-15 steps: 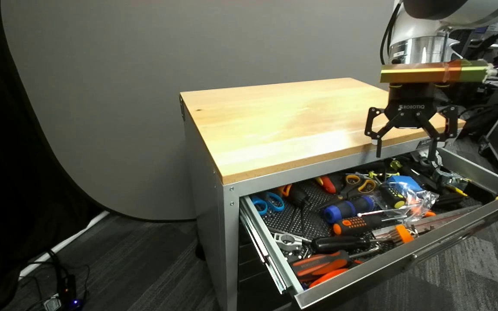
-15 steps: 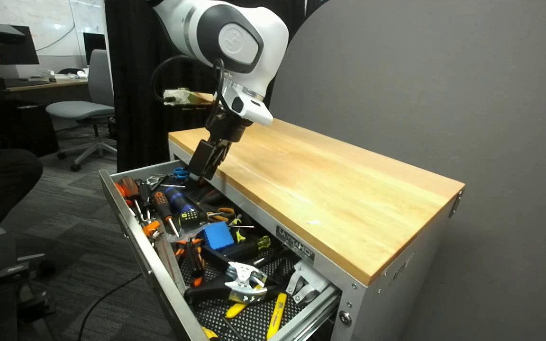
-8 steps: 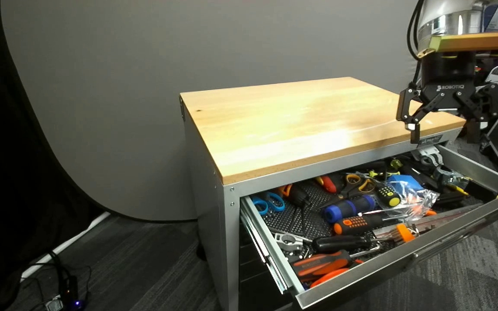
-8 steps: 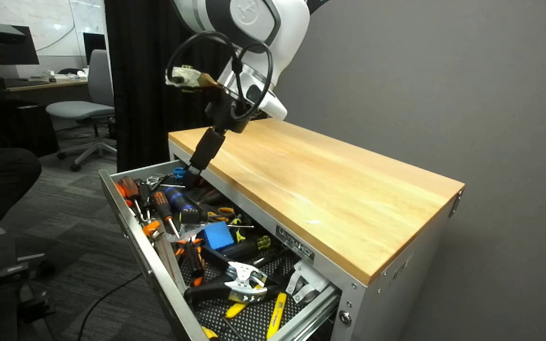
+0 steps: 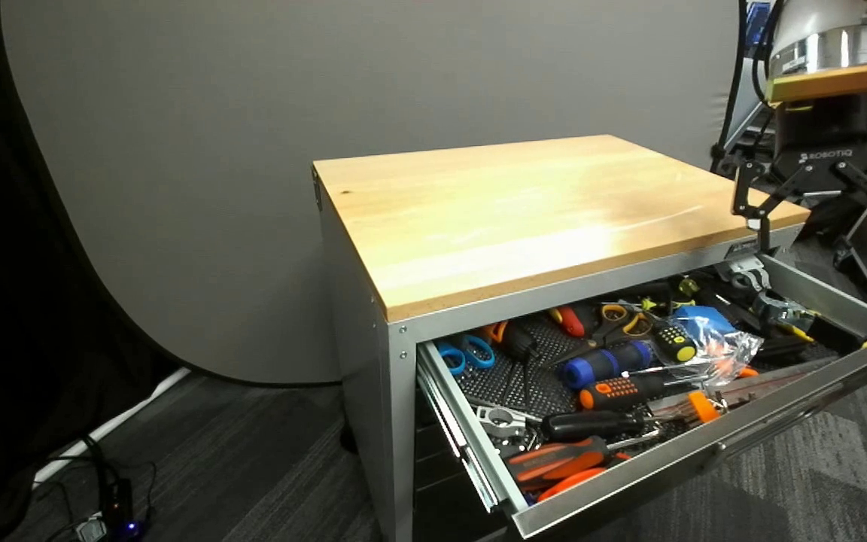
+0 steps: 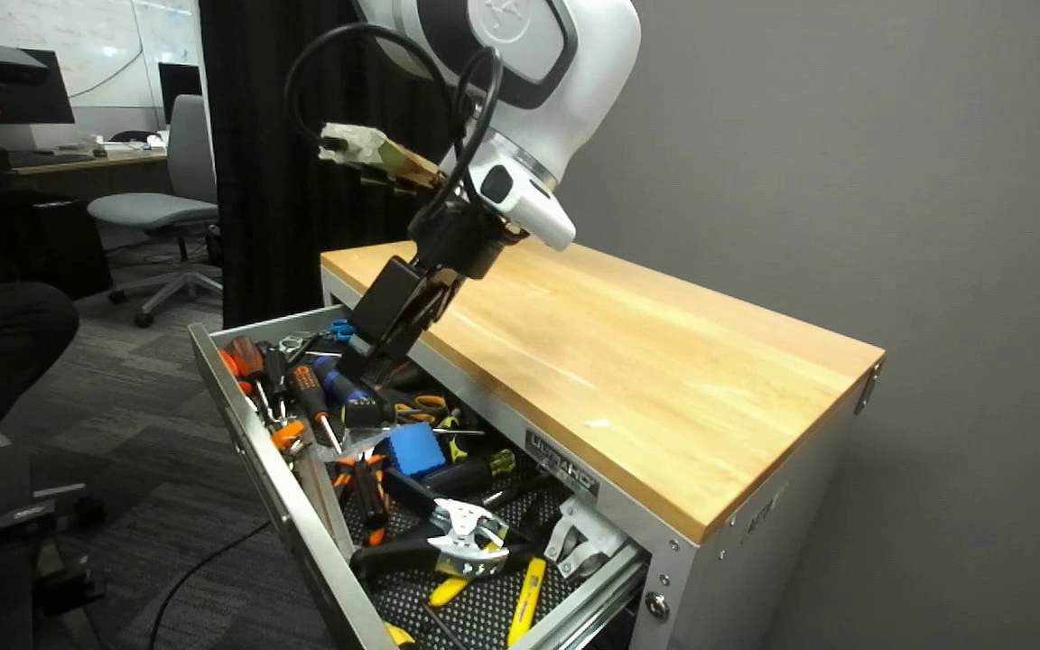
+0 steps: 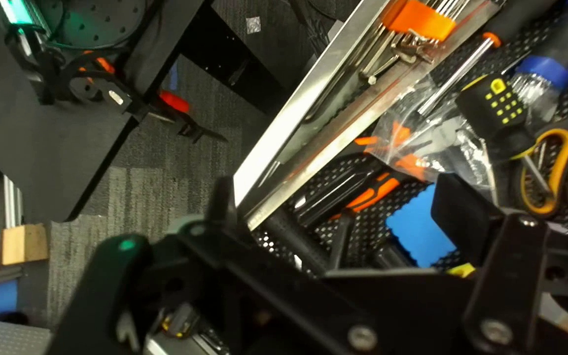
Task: Pick up the screwdriver, put it in the open drawer and close the drawer
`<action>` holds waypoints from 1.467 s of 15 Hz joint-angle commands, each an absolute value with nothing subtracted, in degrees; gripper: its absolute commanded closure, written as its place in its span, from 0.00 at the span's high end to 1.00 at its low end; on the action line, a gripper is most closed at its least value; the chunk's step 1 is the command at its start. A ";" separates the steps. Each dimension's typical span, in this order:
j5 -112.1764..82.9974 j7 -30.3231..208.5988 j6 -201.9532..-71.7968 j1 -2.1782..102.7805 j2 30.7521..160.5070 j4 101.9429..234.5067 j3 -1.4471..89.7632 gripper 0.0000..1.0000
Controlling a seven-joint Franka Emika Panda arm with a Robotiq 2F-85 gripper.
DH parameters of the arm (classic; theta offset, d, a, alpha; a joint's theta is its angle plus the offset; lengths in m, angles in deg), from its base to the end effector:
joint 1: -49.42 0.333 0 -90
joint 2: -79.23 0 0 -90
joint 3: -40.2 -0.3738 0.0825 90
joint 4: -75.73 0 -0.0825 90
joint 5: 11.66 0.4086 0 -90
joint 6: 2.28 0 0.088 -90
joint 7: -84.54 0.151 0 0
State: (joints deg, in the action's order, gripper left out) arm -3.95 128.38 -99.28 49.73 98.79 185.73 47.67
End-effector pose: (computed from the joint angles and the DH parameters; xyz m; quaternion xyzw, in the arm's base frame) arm 0.5623 -0.0495 0.2881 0.8534 -0.4392 -0.2764 0.0496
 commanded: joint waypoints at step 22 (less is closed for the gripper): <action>-2.10 120.41 -98.82 42.94 101.31 184.86 50.81 1.00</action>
State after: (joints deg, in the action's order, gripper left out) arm -1.57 120.82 -99.59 44.69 99.53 187.14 48.99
